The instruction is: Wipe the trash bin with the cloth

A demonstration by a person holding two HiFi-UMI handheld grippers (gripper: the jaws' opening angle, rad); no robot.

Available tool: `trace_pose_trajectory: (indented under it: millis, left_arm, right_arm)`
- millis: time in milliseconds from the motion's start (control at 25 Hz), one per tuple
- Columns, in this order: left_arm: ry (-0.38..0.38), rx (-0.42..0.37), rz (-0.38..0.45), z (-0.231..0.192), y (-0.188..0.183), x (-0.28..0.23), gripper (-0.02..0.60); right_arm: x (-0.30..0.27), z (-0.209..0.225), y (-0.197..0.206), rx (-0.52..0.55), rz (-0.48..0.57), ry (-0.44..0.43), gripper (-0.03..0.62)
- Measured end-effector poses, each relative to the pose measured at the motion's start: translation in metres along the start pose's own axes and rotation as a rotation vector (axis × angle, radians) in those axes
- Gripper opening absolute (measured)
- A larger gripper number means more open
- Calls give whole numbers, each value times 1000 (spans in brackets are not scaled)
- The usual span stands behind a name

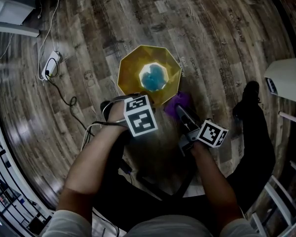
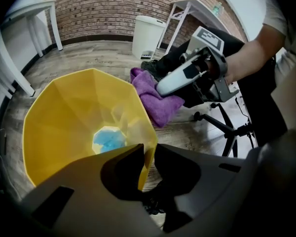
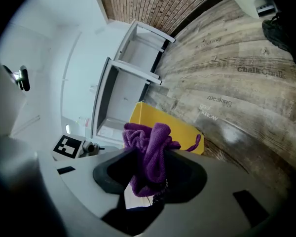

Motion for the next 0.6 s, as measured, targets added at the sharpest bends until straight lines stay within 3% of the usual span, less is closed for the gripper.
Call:
trace_pose_trajectory:
  millis: [360, 600]
  left_arm:
    - [16, -51, 53, 0, -13, -3, 41]
    - [40, -50, 89, -3, -13, 1, 42]
  right_arm:
    - [-37, 14, 3, 19, -101, 12, 161]
    - [-58, 31, -6, 104, -185, 52, 161]
Point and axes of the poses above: the fingertips, and each gripper's own axes: x backward along the fingers, z to its right, y out of its underside, the point moved 7 cm from there along x, backward along the fingers, and after that the axes turned 4 degrees about y, right-handed, at the moved point
